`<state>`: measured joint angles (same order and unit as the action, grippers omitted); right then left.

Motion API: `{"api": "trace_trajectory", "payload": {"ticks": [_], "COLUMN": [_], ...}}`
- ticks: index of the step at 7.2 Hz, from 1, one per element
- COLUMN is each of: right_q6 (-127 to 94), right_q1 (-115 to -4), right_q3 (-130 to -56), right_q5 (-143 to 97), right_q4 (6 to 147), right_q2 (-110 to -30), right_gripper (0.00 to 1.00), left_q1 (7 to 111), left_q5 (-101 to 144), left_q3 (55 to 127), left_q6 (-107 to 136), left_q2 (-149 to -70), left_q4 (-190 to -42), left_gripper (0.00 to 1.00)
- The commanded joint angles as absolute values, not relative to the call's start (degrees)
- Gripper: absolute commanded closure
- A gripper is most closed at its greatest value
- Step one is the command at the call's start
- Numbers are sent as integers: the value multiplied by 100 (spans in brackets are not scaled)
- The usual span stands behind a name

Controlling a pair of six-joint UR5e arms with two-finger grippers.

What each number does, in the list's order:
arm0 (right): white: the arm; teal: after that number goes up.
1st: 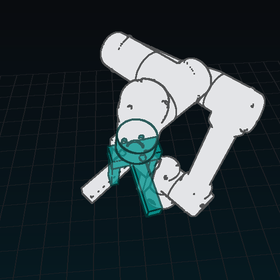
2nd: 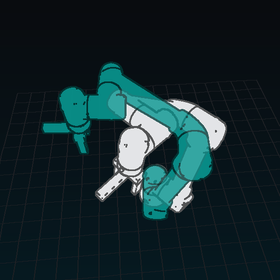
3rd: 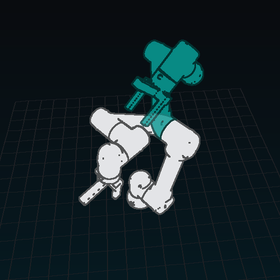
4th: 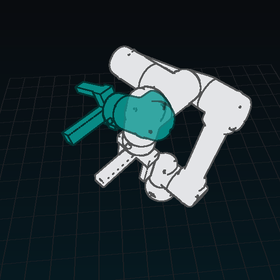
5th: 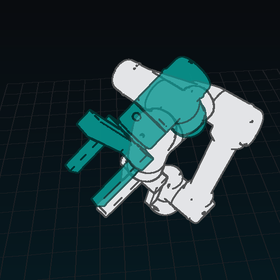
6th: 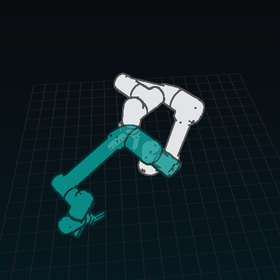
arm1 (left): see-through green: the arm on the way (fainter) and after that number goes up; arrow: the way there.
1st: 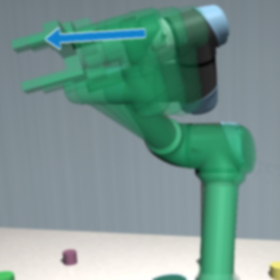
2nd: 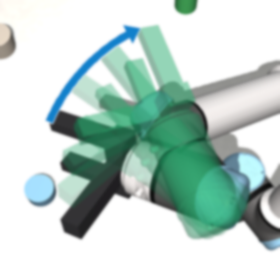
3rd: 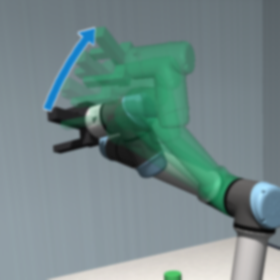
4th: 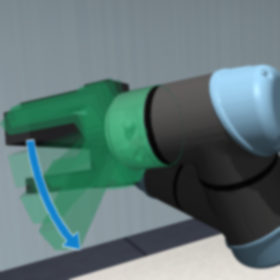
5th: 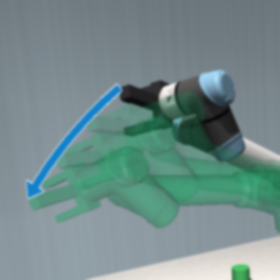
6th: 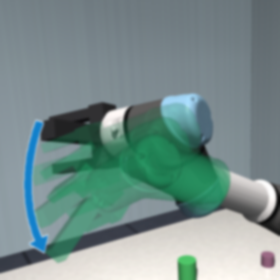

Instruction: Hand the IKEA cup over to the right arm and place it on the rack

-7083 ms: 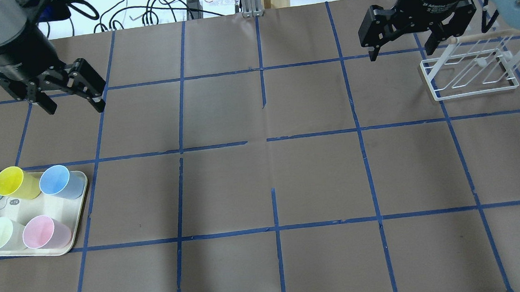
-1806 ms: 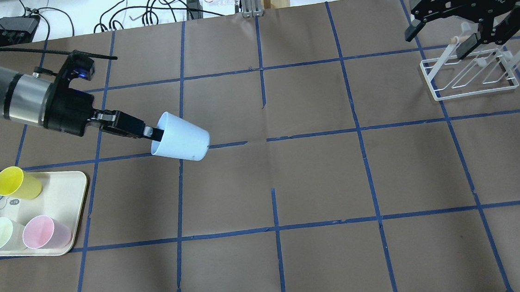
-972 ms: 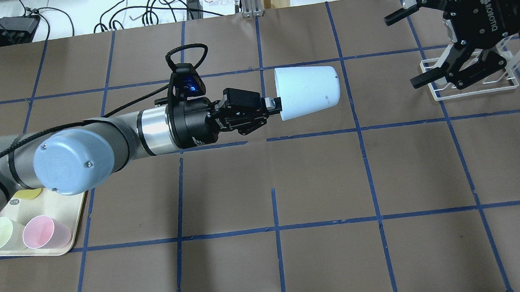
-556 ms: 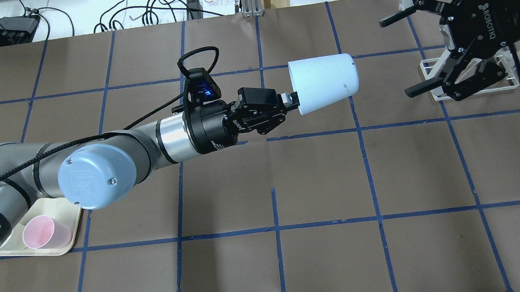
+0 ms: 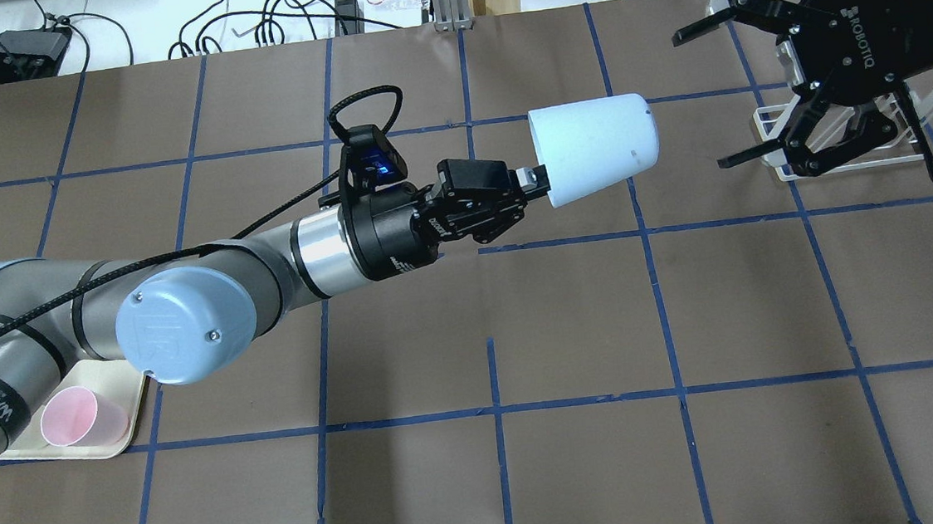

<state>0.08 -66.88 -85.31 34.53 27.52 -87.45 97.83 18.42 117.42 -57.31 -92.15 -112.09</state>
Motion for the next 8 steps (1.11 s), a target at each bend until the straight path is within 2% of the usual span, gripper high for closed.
{"api": "trace_trajectory", "payload": {"ticks": [1,8], "right_q6": [-123,-308], "right_q1": [-6688,-6987], "right_q3": [-8560,-8745], "right_q5": [3437,3349], "right_q4": [2795,2777], "right_q2": [-8569,-8508], "right_gripper": [0,0], "left_q1": [9791,9791], "left_q5": [1820,1784], "left_q3": [11760,11733], "left_q6": [-5730,-5731], "left_q2": [-9211,-9185], "left_q4": [-11224,-11206], "left_gripper": [100,100]}}
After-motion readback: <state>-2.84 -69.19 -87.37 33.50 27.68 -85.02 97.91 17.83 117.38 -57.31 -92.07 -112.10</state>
